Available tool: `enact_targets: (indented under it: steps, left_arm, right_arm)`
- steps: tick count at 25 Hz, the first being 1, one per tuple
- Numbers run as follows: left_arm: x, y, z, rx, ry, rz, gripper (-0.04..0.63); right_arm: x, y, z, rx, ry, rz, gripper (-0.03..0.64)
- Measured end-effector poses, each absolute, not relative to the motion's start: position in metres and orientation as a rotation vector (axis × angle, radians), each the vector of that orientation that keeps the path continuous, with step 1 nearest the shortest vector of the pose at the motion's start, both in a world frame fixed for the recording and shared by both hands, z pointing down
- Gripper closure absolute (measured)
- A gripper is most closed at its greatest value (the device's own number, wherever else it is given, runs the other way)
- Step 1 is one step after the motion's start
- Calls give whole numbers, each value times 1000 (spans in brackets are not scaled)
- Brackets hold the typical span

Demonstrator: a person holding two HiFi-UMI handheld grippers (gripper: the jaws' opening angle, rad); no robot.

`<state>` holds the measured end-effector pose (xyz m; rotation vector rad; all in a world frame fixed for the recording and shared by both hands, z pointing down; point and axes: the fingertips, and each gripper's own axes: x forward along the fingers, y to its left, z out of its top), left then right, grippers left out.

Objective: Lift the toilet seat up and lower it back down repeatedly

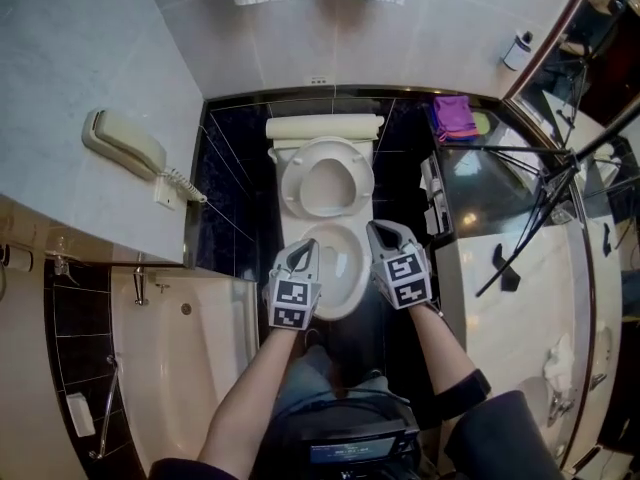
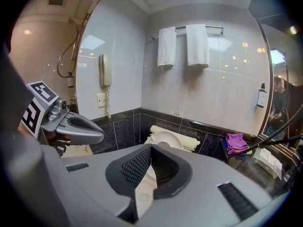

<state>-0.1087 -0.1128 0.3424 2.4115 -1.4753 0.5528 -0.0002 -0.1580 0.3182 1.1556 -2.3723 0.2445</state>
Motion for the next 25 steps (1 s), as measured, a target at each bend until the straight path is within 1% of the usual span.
enact_targets:
  steps: [14, 21, 25]
  left_arm:
    - [-58, 14, 324, 2351, -1583, 539, 607]
    - [-35, 49, 320, 2360, -1571, 509, 607]
    - [-34, 54, 324, 2363, -1593, 500, 607]
  right_arm:
    - [77, -39, 319, 1114, -2410, 214, 600]
    - [92, -7, 315, 1108, -2423, 197, 600]
    - [100, 2, 321, 1104, -2412, 195, 600]
